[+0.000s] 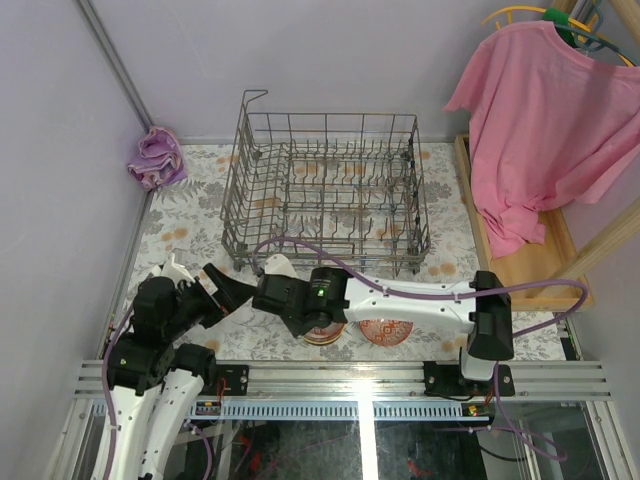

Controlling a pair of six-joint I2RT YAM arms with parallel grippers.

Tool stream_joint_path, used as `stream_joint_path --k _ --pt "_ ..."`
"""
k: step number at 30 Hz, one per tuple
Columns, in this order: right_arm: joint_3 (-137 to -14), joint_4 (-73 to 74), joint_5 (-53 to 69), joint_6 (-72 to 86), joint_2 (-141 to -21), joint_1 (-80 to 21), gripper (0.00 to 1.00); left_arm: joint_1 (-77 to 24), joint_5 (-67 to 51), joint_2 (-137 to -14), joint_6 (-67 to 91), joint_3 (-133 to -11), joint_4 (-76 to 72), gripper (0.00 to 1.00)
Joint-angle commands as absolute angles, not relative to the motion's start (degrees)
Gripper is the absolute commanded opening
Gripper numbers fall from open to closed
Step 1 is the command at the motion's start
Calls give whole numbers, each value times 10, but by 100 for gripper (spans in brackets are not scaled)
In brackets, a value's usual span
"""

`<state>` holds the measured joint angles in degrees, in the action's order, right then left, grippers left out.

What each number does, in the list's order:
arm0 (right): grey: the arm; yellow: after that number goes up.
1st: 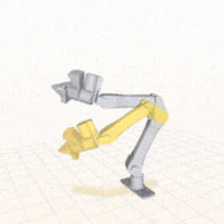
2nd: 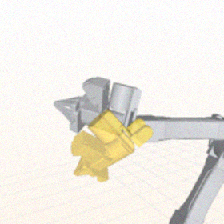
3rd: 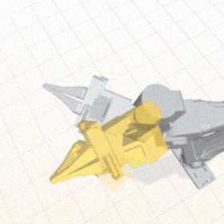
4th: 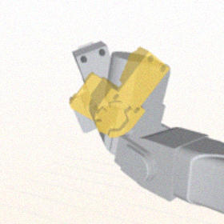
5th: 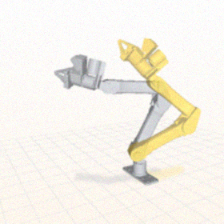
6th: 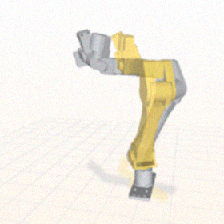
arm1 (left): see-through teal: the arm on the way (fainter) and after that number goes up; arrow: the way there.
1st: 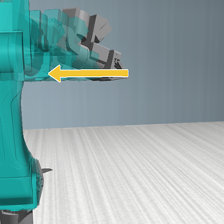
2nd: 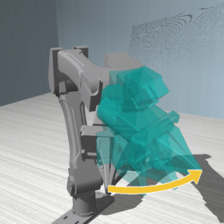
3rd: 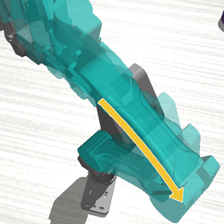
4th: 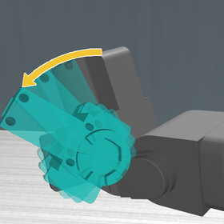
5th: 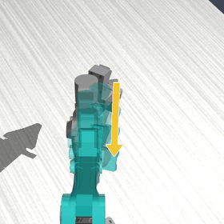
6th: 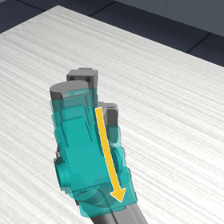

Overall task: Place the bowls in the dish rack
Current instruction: Pick up the bowl from the center of the board.

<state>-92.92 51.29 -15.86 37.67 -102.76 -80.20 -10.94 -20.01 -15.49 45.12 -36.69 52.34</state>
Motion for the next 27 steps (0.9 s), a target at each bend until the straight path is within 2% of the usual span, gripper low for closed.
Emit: stream_joint_path --k 1,7,10,13,17,22,27 --pt "-970 497 -145 362 -942 -806 0 -112 -303 -155 437 -404 543 98" --pt "-1042 512 -141 343 -890 -801 0 -112 -289 -173 422 -431 549 100" --pt "-1077 500 -114 328 -863 -768 0 -112 -270 -186 409 -461 558 100" --pt "-1087 458 -36 315 -835 -676 0 -112 -250 -205 396 -494 574 100" --pt "-1088 342 134 336 -831 -512 0 -112 -235 -220 386 -530 587 100" --pt "-1134 194 288 422 -905 -384 0 -112 -227 -238 377 -553 599 100" --pt "-1170 -17 384 567 -1022 -293 0 -112 -216 -254 367 -563 603 100"
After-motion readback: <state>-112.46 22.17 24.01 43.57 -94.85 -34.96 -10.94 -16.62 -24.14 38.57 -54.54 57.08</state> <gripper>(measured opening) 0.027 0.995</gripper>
